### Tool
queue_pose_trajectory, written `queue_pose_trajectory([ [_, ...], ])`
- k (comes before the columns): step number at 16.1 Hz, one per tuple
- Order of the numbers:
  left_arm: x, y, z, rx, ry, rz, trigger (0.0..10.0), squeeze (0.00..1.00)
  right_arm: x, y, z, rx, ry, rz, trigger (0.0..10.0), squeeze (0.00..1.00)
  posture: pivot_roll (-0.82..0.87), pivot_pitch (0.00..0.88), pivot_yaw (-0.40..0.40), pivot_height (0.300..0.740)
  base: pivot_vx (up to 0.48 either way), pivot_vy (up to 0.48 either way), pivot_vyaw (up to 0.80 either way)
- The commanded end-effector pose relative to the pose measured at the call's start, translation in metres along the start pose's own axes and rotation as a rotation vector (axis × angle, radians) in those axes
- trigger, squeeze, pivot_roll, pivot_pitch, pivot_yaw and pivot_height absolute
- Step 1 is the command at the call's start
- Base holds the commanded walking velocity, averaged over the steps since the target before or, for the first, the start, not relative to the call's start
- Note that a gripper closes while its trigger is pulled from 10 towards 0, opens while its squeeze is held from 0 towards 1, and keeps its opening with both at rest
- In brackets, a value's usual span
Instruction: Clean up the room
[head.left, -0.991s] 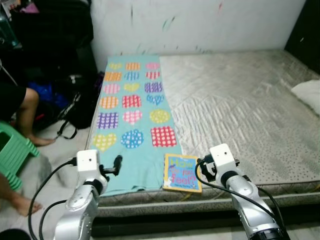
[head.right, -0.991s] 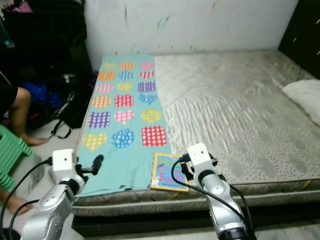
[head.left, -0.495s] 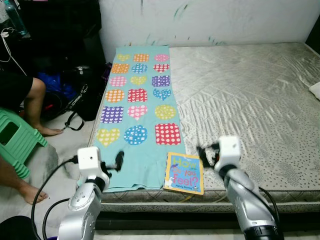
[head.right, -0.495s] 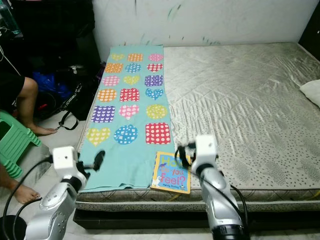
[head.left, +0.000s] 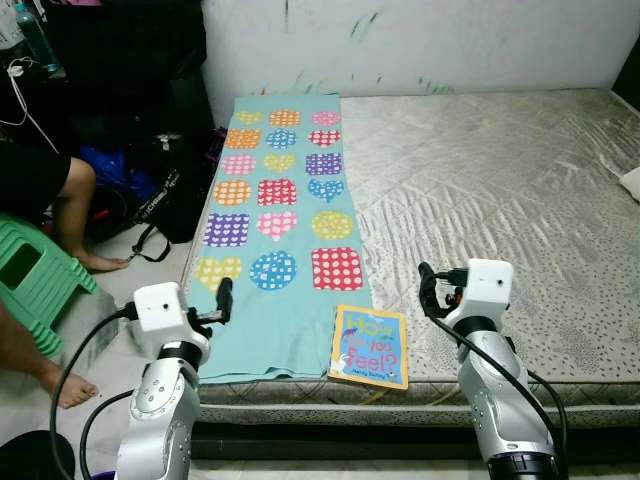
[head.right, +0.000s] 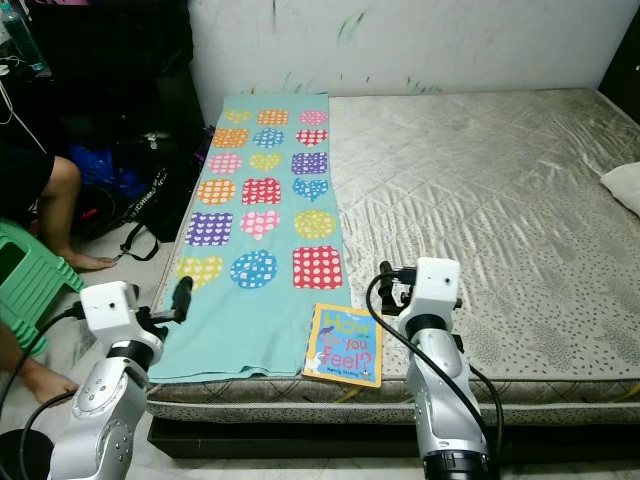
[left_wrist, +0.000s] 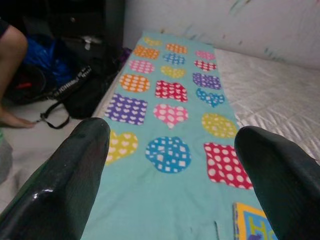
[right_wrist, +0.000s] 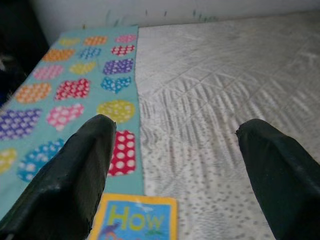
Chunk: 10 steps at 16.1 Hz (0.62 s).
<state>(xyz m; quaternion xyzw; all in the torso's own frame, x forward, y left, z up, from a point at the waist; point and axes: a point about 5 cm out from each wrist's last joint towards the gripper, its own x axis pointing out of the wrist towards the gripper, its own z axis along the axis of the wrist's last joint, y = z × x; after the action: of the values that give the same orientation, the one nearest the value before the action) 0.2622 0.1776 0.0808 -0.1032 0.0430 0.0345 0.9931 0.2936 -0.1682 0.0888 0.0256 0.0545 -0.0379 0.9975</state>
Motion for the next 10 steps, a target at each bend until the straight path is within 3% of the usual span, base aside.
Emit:
queue_pose_trajectory([
  [1,-0.002,0.006,0.003,0.011,-0.020,0.023,10.0,0.00,-0.002,0.000,0.000,-0.073,-0.036,-0.033,10.0,0.00,-0.08,0.000,0.052,0.740,0.000,0.000,0.00],
  [4,-0.004,0.011,0.000,-0.007,-0.013,0.033,10.0,0.00,-0.006,-0.002,0.005,-0.088,-0.087,-0.037,10.0,0.00,-0.08,0.000,0.052,0.740,0.000,0.000,0.00],
  [5,-0.003,0.010,0.000,-0.008,-0.013,0.032,10.0,0.00,-0.007,-0.002,0.004,-0.052,-0.091,-0.040,10.0,0.00,-0.08,0.000,0.052,0.740,0.000,0.000,0.00],
  [10,-0.002,0.011,-0.002,-0.011,-0.003,0.031,10.0,0.00,-0.006,0.002,-0.005,-0.070,-0.060,-0.012,10.0,0.00,-0.08,0.000,0.053,0.740,0.000,0.000,0.00],
])
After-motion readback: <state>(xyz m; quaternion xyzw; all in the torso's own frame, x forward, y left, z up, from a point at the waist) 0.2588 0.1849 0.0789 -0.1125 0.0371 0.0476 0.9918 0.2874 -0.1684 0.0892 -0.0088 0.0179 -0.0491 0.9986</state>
